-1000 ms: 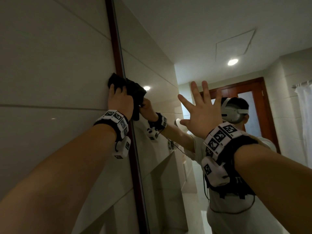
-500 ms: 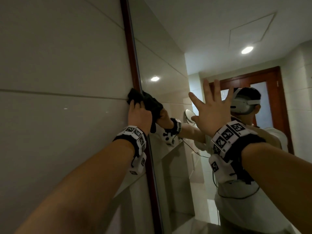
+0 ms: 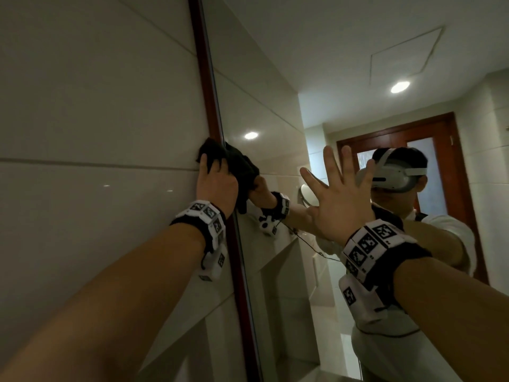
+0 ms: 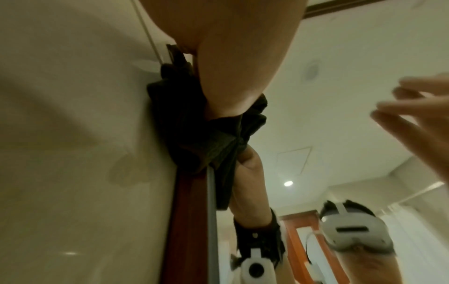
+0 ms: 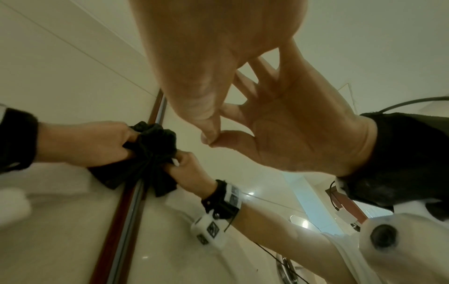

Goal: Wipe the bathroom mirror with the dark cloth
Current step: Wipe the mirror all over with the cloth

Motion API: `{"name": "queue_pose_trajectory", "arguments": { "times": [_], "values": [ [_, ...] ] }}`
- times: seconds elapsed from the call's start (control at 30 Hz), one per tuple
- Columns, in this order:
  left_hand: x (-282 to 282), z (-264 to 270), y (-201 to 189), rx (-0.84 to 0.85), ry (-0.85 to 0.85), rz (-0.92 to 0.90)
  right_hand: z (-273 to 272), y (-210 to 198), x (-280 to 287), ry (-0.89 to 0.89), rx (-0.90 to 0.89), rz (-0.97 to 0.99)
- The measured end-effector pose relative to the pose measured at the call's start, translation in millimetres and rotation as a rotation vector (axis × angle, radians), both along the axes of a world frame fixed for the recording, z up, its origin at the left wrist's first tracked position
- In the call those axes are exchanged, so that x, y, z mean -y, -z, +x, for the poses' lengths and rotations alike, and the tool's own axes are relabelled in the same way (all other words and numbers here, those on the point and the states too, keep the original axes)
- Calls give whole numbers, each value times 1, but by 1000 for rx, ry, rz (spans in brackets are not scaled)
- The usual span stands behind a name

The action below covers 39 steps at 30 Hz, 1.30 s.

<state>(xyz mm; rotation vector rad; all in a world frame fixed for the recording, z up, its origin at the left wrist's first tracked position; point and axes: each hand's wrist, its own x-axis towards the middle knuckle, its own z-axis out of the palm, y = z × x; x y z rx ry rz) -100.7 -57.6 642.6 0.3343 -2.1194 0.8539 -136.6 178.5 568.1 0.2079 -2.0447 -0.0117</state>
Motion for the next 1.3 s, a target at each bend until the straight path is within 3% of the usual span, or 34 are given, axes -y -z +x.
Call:
{"name": "queue_pose_trajectory", "arguments": {
  "times": [0.23,0.57,0.83,0.97,1.1,1.3],
  "values": [
    [6,-8,-66,-56,-15,44,-3,1,-1,-5,-16,7],
    [6,-11,-53,-65,35,-9,-9,3,-3,0,-98,-8],
    [5,-6,-2,32,7,-17,-9,5,-4,-7,-115,-5],
    [1,-3,26,81,-16,69,-2,10,-7,15,-63,41],
    [-5,5,60,121,-17,83,0,46,-6,13,8,104],
    [-3,13,123,235,-34,80,6,100,-10,-105,-41,221]
  ]
}}
